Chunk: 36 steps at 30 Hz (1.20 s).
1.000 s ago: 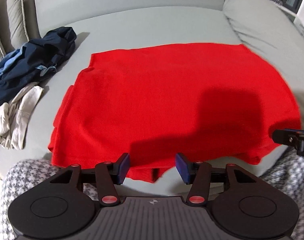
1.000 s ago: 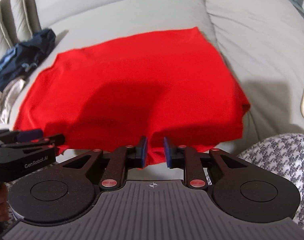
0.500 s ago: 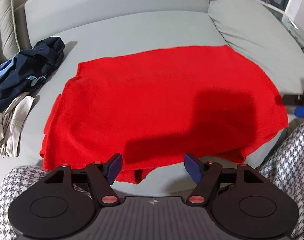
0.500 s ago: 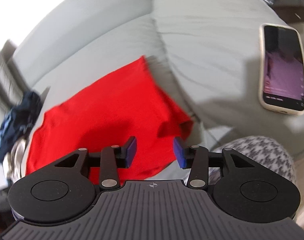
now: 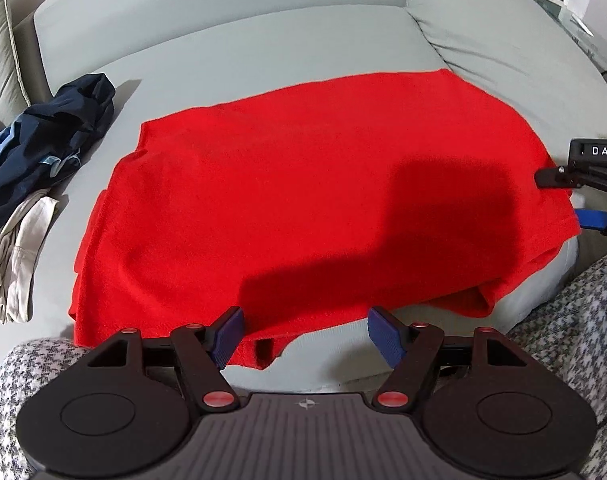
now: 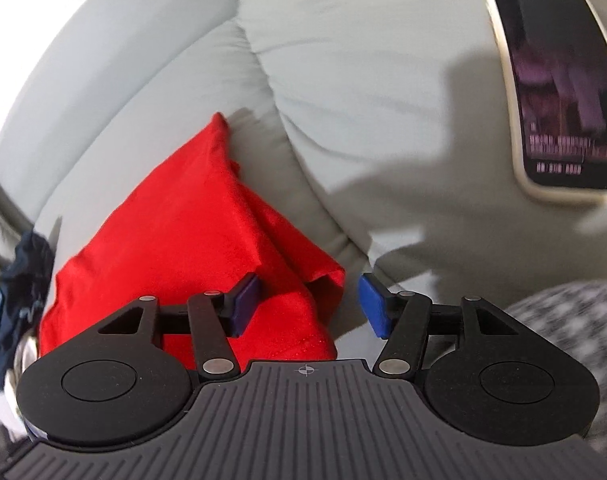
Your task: Fold clothes
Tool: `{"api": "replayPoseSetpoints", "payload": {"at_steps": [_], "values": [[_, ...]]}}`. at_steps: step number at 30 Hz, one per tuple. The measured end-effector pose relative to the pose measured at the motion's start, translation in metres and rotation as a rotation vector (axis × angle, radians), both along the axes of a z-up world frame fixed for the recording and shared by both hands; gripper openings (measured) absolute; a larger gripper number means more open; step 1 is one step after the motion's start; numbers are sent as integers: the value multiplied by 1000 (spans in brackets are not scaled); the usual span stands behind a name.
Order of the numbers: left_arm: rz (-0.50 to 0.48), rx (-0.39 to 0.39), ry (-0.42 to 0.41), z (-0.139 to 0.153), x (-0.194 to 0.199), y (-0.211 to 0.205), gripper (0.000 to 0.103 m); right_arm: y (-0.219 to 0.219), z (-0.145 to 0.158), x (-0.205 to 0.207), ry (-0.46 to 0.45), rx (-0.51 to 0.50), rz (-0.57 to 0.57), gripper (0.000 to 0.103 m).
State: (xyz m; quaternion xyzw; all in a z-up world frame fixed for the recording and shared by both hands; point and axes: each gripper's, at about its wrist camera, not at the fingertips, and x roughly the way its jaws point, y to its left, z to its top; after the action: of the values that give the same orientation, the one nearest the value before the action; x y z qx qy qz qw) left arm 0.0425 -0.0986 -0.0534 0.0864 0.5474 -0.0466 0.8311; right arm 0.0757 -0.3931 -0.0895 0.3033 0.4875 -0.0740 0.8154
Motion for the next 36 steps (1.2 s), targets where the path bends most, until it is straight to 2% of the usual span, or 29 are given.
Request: {"api": "replayPoseSetpoints", "payload": {"at_steps": [3,5,8,11,16,17,18,22,23,24,26,30,32,36], "values": [[8,1,9,-3,2,-1,70,3,-11,-9,-40,8,-67,73],[16,1,13,-3,3,-2,70,6,-14,-14,-68,3,-86,69],[25,-2,13,-4,3,-2,70,7,-20,-18,-94,24,-121,69],[27,-4,13,-5,4,-2,70,10,-21,-19,-113,1,-122,67],[25,-4,14,-5,3,-3,70,23,-14,-19,-158,-90,-82,47],[25,-6,14,-5,3,-2,70,25,-13,-19,-164,-96,-75,41],[25,-9,14,-5,2,-1,70,26,-12,-19,-172,-96,-69,31],[34,-29,13,-4,0,3,70,19,-9,-21,-192,-38,-79,22],[37,-33,12,-3,0,4,70,16,-9,-22,-193,-19,-88,14],[43,-40,8,-2,-1,7,70,15,-8,-23,-196,-15,-88,10],[53,-48,2,-1,-2,10,70,11,2,-26,-224,4,-92,9],[78,-63,-19,4,-5,20,70,22,25,-29,-295,-78,-37,8],[92,-64,-31,8,-6,26,70,41,43,-28,-327,-187,42,7],[132,-63,-66,21,-9,44,70,75,64,-25,-339,-295,150,7]]}}
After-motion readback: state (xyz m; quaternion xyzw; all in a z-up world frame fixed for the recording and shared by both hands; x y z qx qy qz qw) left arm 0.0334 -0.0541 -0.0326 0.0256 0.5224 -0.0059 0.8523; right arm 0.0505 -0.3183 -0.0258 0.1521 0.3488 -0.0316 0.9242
